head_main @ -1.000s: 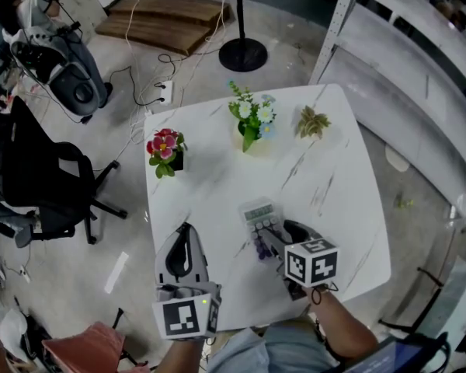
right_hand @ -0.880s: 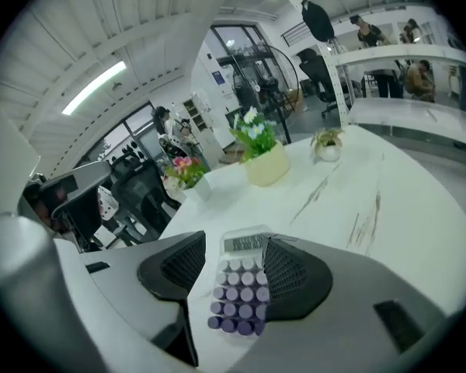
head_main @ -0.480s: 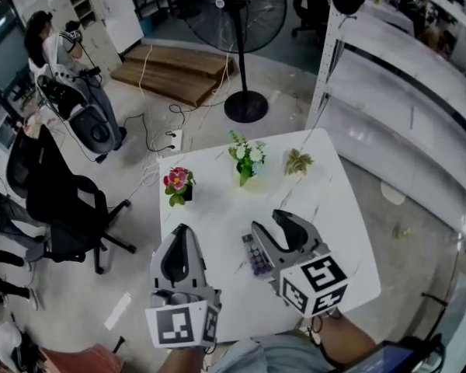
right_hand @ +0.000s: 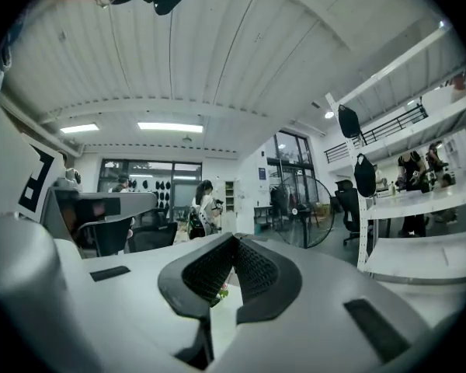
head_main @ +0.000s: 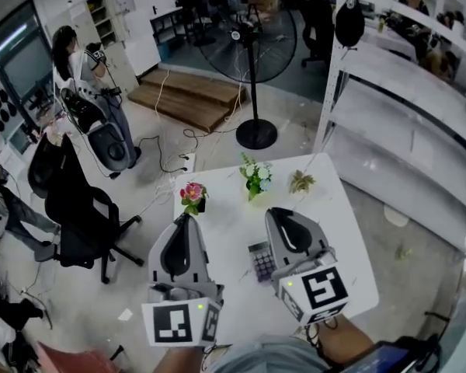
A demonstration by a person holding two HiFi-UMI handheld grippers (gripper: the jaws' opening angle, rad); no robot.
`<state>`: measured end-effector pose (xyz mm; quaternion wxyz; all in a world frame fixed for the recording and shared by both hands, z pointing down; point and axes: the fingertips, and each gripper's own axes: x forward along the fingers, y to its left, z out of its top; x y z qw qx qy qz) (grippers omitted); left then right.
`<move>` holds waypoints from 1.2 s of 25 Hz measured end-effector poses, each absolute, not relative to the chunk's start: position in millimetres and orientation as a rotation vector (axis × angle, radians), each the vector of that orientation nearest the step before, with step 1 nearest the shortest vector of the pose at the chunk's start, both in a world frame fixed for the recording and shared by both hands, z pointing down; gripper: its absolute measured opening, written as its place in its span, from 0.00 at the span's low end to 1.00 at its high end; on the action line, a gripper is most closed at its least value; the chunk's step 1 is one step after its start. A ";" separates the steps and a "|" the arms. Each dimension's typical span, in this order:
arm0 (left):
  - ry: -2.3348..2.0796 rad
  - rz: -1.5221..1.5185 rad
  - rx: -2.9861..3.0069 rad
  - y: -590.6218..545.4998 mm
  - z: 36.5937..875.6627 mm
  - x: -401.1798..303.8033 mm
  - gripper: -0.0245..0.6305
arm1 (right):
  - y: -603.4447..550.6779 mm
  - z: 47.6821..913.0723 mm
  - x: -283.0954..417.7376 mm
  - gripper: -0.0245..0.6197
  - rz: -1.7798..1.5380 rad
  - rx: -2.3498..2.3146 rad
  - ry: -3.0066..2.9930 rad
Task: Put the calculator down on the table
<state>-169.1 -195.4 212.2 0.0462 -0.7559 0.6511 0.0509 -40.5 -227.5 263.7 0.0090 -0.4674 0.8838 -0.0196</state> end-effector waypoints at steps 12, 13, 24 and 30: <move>1.968 0.184 -2.292 -185.6 201.5 -165.7 0.05 | -215.3 244.7 -39.2 0.06 0.047 -1.447 2.732; 1.967 0.181 -2.293 -185.2 201.8 -166.0 0.05 | -214.8 243.3 -39.8 0.06 0.059 -1.448 2.729; 1.951 0.198 -2.285 -190.1 197.3 -166.0 0.05 | -218.7 240.2 -45.8 0.06 0.098 -1.431 2.737; 1.943 0.195 -2.287 -194.5 197.4 -165.1 0.05 | -221.7 241.4 -47.4 0.06 0.096 -1.432 2.741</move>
